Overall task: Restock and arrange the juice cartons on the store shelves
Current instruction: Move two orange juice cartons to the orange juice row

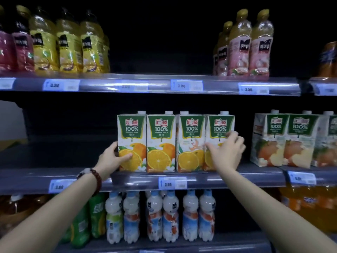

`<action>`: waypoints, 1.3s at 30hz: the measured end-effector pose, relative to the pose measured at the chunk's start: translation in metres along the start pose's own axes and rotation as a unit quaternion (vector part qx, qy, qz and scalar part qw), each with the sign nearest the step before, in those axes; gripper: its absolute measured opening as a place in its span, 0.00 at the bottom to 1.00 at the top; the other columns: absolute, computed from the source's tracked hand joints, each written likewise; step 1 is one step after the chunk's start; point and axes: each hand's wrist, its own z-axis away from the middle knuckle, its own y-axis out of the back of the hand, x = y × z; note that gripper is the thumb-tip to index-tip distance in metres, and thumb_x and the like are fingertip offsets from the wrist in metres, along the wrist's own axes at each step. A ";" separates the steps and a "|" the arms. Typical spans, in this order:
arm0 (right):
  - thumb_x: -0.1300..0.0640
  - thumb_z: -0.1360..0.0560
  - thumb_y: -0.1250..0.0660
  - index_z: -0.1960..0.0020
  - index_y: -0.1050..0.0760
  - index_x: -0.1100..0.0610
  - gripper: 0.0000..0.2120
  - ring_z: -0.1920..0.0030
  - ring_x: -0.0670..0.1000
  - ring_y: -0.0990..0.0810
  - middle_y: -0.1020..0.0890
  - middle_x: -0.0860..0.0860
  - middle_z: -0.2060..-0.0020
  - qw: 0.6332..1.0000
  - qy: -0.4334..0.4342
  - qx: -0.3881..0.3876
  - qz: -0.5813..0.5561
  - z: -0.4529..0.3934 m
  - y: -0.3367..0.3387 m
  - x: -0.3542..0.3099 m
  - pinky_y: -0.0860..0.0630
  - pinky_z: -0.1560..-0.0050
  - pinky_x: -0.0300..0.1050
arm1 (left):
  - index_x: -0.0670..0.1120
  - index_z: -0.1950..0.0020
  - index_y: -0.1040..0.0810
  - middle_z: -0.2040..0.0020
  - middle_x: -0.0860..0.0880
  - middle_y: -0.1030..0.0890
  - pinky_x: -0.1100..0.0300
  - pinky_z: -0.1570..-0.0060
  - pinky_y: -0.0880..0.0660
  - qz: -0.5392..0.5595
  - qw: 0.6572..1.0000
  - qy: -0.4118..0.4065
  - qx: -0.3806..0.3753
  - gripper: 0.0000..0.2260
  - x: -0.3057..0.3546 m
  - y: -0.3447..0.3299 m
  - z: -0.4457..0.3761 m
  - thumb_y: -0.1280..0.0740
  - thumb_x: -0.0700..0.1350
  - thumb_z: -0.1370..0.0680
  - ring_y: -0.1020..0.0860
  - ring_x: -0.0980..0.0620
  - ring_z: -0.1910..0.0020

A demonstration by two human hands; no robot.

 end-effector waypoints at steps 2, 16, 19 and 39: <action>0.47 0.35 0.22 0.28 0.42 0.61 0.46 0.34 0.65 0.33 0.33 0.63 0.32 0.997 -0.060 -0.043 -0.021 -0.017 0.008 0.019 0.32 0.38 0.57 | 0.54 0.39 0.26 0.51 0.52 0.17 0.48 0.50 0.19 0.007 1.000 0.004 0.001 0.21 -0.002 -0.001 -0.001 0.24 0.46 0.29 0.17 0.51 0.52; 0.44 0.35 0.23 0.37 0.40 0.61 0.39 0.44 0.63 0.24 0.26 0.62 0.40 0.988 -0.046 -0.146 -0.036 -0.014 -0.006 0.033 0.31 0.55 0.47 | 0.56 0.40 0.28 0.45 0.50 0.19 0.45 0.44 0.22 -0.008 1.000 0.026 0.008 0.18 0.008 -0.009 0.008 0.27 0.46 0.26 0.20 0.48 0.47; 0.49 0.33 0.23 0.36 0.41 0.61 0.37 0.43 0.63 0.24 0.26 0.63 0.40 0.983 -0.033 -0.177 -0.025 -0.017 0.002 0.036 0.28 0.52 0.50 | 0.51 0.36 0.28 0.44 0.47 0.20 0.49 0.44 0.23 -0.083 0.995 0.027 0.049 0.20 0.017 -0.014 0.014 0.28 0.49 0.25 0.21 0.45 0.46; 0.50 0.28 0.31 0.46 0.25 0.59 0.16 0.53 0.57 0.21 0.20 0.56 0.52 0.944 0.021 -0.292 0.150 -0.001 0.067 0.023 0.24 0.56 0.47 | 0.46 0.51 0.23 0.60 0.49 0.23 0.61 0.70 0.30 -0.435 0.889 -0.140 -0.030 0.06 0.116 -0.100 0.077 0.38 0.46 0.22 0.24 0.50 0.62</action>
